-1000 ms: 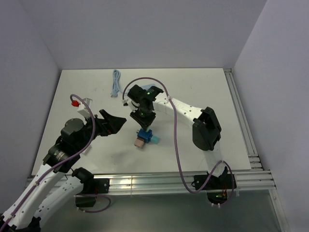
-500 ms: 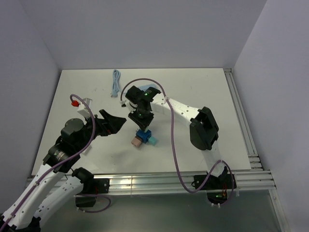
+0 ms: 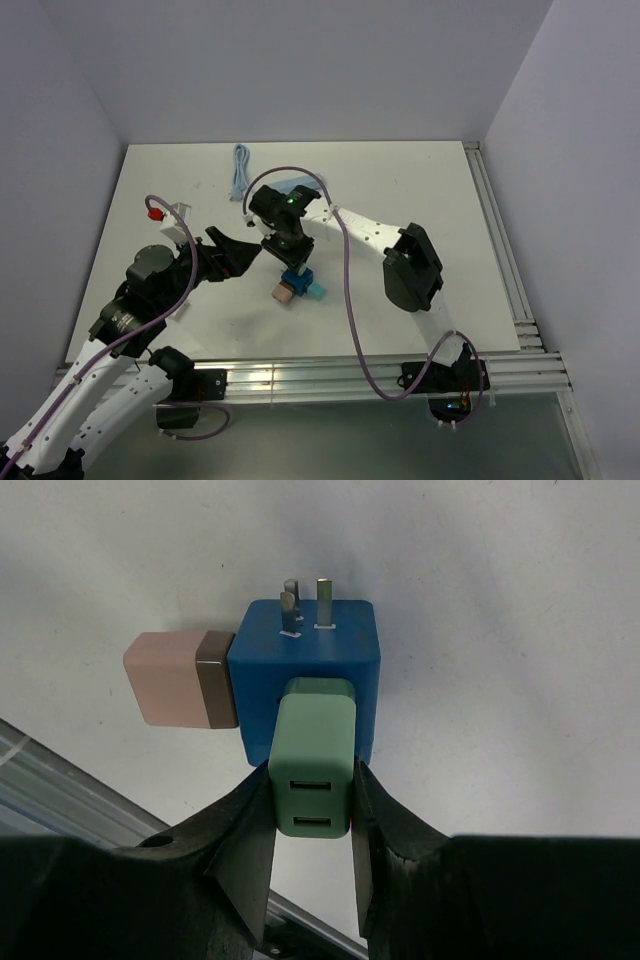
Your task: Insert the plug
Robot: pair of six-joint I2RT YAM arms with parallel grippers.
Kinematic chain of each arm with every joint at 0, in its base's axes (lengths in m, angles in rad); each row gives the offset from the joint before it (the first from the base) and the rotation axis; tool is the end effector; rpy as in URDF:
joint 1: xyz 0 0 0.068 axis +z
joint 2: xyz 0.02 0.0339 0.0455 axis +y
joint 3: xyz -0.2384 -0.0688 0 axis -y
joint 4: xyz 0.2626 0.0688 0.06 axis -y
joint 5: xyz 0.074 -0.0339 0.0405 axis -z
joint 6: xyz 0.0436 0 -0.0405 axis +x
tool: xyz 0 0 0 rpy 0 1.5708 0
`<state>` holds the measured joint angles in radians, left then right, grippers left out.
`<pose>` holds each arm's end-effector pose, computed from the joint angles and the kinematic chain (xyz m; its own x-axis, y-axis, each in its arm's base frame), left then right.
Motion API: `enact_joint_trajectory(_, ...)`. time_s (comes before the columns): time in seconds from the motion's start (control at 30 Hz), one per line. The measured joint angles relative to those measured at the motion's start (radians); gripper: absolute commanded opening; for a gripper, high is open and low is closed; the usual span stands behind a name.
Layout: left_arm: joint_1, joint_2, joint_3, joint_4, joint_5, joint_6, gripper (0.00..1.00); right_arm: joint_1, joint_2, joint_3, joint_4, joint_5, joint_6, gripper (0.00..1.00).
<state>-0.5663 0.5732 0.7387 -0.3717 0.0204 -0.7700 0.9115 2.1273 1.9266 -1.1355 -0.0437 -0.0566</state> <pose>0.1547 -0.0994 0.3212 -0.5092 -0.5010 -0.6998 0.2769 0.6745 -0.6844 0.2696 0.3510 0.2080 -0.5498 -0.8017 -0.2345 -0.8283 0.5595 0.0293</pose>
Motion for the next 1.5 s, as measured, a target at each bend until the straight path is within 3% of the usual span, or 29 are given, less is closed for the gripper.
enact_joint_trajectory(0.57, 0.0, 0.001, 0.0, -0.009, -0.001, 0.003, 0.95, 0.036, -0.058, -0.165, 0.159, 0.092, 0.121, 0.0)
enact_joint_trajectory(0.63, 0.0, 0.004, 0.0, -0.016, -0.001, 0.002, 0.95, 0.038, -0.063, -0.171, 0.171, 0.102, 0.138, 0.14)
enact_joint_trajectory(0.73, 0.0, 0.014, 0.0, -0.032, -0.001, 0.001, 0.95, 0.038, -0.079, -0.154, 0.183, 0.108, 0.149, 0.42)
enact_joint_trajectory(0.83, 0.0, 0.015, 0.002, -0.063, -0.002, -0.002, 0.96, 0.037, -0.064, -0.148, 0.216, 0.112, 0.156, 0.6)
enact_joint_trajectory(0.9, 0.0, 0.015, 0.01, -0.084, -0.002, -0.008, 0.97, 0.036, -0.04, -0.148, 0.225, 0.108, 0.158, 0.64)
enact_joint_trajectory(0.93, 0.0, 0.015, 0.016, -0.093, -0.002, -0.011, 0.97, 0.034, -0.039, -0.142, 0.229, 0.11, 0.153, 0.74)
enact_joint_trajectory(1.03, 0.0, 0.016, 0.047, -0.129, -0.002, -0.024, 0.99, 0.031, -0.051, -0.142, 0.232, 0.116, 0.152, 0.79)
enact_joint_trajectory(1.07, 0.0, 0.016, 0.059, -0.141, -0.006, -0.029, 0.99, 0.03, -0.059, -0.147, 0.233, 0.117, 0.152, 0.99)
enact_joint_trajectory(1.3, 0.0, 0.082, 0.186, -0.283, -0.089, -0.063, 0.99, 0.03, -0.35, -0.364, 0.295, 0.184, 0.187, 1.0)
enact_joint_trajectory(1.5, 0.02, 0.304, 0.297, -0.444, -0.145, -0.067, 0.99, 0.03, -0.704, -0.656, 0.446, 0.315, 0.357, 1.0)
